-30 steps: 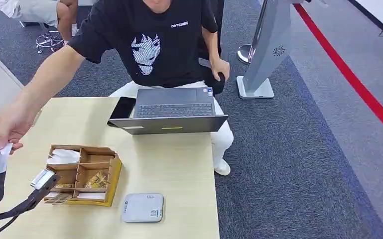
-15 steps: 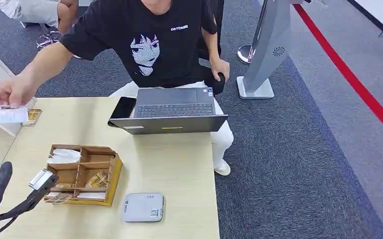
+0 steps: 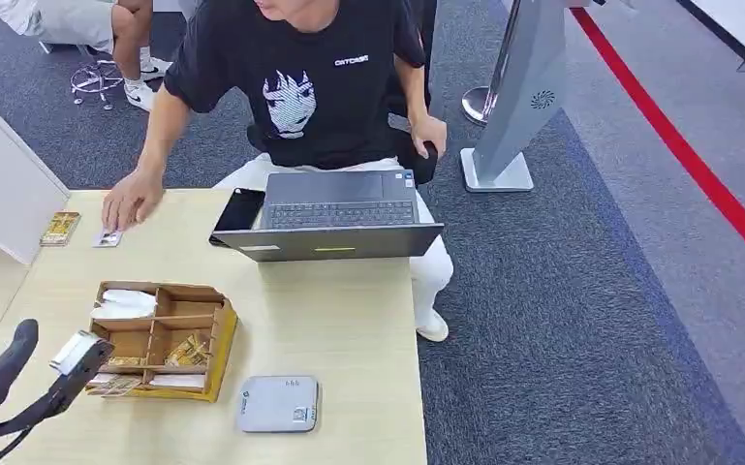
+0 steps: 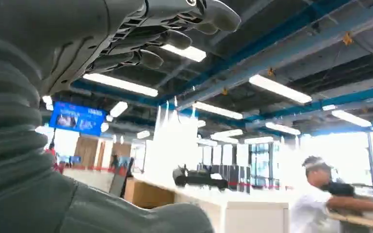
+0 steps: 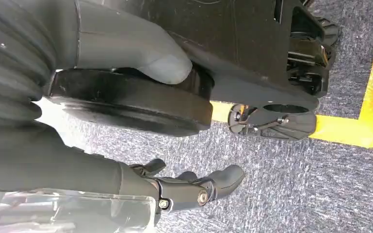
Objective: Pass the card to the sensor for recognition and then transmit it.
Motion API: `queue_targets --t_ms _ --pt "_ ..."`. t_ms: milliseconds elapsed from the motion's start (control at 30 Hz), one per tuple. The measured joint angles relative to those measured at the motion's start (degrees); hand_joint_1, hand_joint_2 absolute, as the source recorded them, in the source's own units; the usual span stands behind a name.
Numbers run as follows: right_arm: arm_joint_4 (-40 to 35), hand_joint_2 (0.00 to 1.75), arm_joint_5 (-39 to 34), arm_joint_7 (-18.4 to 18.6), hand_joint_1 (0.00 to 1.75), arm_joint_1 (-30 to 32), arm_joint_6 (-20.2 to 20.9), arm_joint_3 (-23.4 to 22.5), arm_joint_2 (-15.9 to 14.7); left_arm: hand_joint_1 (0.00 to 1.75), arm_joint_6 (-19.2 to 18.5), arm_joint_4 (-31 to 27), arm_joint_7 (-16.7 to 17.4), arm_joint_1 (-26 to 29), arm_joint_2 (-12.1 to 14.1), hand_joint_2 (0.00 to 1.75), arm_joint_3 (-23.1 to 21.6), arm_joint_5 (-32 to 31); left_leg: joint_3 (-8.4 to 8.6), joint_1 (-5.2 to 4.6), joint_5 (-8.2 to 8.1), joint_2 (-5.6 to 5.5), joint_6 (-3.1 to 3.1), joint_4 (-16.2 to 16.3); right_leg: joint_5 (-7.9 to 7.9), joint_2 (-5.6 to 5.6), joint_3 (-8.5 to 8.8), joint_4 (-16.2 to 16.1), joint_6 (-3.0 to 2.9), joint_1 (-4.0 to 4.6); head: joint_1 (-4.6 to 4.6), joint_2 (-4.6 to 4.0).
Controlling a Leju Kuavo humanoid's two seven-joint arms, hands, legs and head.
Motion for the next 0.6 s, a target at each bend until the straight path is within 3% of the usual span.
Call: queue_targets --t_ms 33,167,300,400,600 --pt "0.0 1.75 -0.5 0.0 0.00 0.0 0.0 0.0 0.0 0.00 -2.4 -0.2 -0.5 0.3 -0.4 1.75 0.0 2.5 0.00 0.00 0.00 0.00 0.00 0.0 0.00 0.00 0.01 0.0 0.00 0.00 0.00 0.00" --pt "0.0 1.75 -1.8 -0.5 0.00 0.1 0.1 0.0 0.0 0.00 -12.2 -0.4 -0.8 3.2 -1.0 1.75 -0.3 10.8 0.00 -0.02 0.00 0.02 0.00 0.0 0.00 0.02 -0.02 0.0 0.00 -0.01 0.00 0.00" --pt "0.0 1.75 -1.8 -0.7 0.00 0.1 0.5 0.0 -0.2 0.00 -15.0 -0.4 -0.9 6.2 -1.4 1.75 -0.7 15.1 -0.02 -0.01 -0.01 0.00 0.00 0.0 -0.01 0.00 -0.05 0.0 0.00 -0.01 0.02 0.00" --pt "0.0 1.75 -2.5 -1.1 0.00 0.2 0.9 0.0 -0.4 0.00 -20.1 -0.4 -0.1 9.7 -0.9 1.75 -1.1 21.5 -0.01 -0.01 -0.02 0.08 -0.01 0.0 -0.01 0.06 -0.06 0.0 -0.01 -0.01 -0.02 0.00" --pt "0.0 1.75 -2.5 -1.3 0.00 0.3 1.0 0.0 -0.5 0.00 -19.4 -0.3 -1.8 16.7 0.6 1.75 -1.9 23.0 -0.04 -0.01 -0.03 0.03 -0.02 0.0 -0.05 -0.01 -0.18 0.0 0.01 -0.01 -0.02 0.00"
